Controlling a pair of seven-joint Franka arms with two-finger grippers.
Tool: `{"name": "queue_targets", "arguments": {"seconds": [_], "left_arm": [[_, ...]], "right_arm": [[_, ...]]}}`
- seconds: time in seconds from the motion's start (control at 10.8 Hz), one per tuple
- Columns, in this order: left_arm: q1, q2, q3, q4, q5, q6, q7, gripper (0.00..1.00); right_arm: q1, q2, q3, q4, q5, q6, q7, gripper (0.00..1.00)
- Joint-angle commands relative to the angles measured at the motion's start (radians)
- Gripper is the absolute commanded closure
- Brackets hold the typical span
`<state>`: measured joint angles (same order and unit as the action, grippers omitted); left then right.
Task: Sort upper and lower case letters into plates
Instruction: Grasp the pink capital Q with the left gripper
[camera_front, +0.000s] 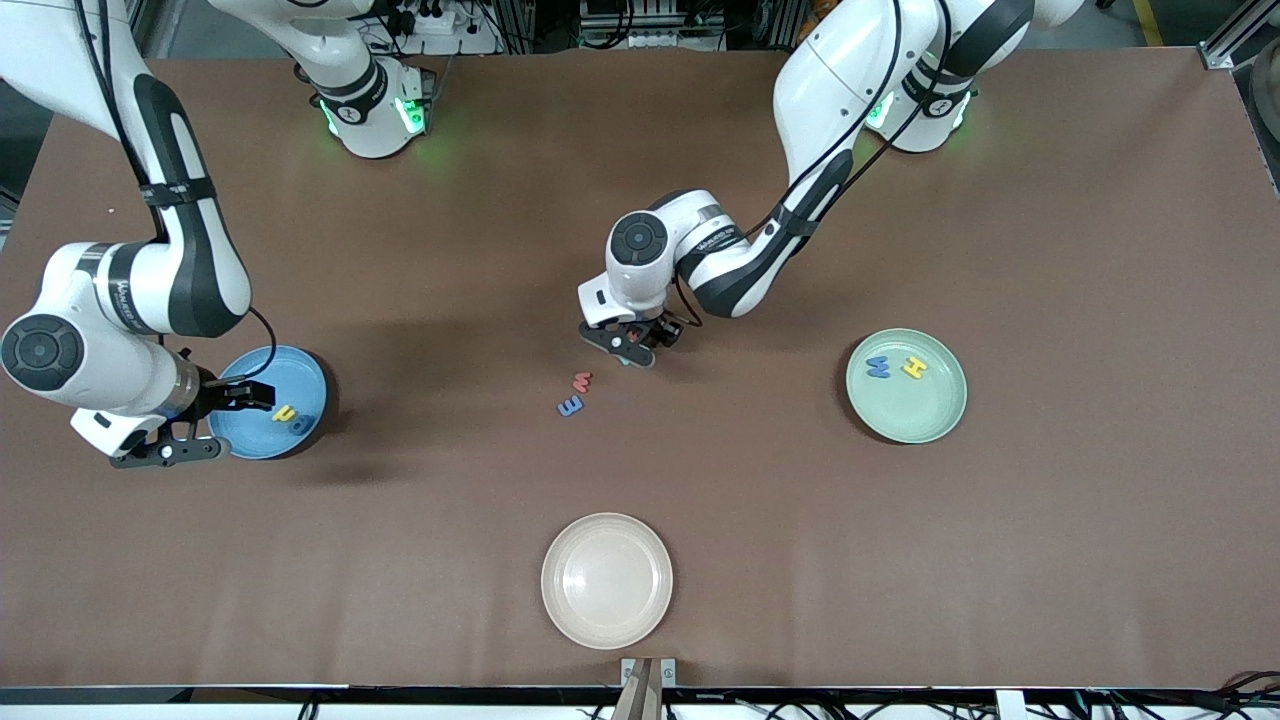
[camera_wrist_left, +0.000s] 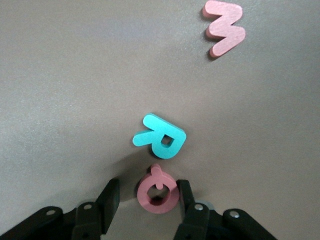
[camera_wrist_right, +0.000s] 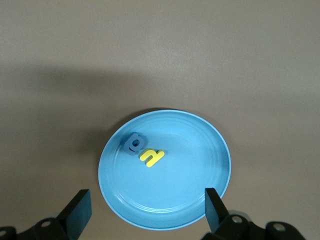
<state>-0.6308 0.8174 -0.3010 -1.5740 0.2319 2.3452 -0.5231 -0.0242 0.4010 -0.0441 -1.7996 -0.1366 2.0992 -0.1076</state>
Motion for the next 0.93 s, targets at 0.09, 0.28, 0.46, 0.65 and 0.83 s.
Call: {"name": "queue_targets", "arguments": {"seconds": [0.09, 0.28, 0.46, 0.65, 0.83], "left_arm": [[-0.003, 0.028, -0.001, 0.026, 0.001, 0.000, -0.006, 0.50], [-0.001, 0.029, -0.001, 0.025, 0.003, -0.003, -0.006, 0.56], [-0.001, 0.029, -0.001, 0.026, -0.006, -0.010, -0.008, 0.75], [-0.001, 0.029, -0.001, 0.026, -0.032, -0.012, -0.006, 0.83], [0.006, 0.023, 0.000, 0.026, -0.032, -0.039, -0.002, 0.84]], "right_arm": [[0.036, 0.007, 0.009, 0.012, 0.002, -0.018, 0.132, 0.00], [0.035, 0.007, 0.009, 0.012, 0.002, -0.016, 0.134, 0.00], [0.036, 0.007, 0.009, 0.012, 0.002, -0.018, 0.137, 0.00], [0.046, 0.007, 0.010, 0.009, 0.002, -0.021, 0.175, 0.00], [0.084, 0.002, 0.010, 0.011, 0.002, -0.039, 0.212, 0.00]]}}
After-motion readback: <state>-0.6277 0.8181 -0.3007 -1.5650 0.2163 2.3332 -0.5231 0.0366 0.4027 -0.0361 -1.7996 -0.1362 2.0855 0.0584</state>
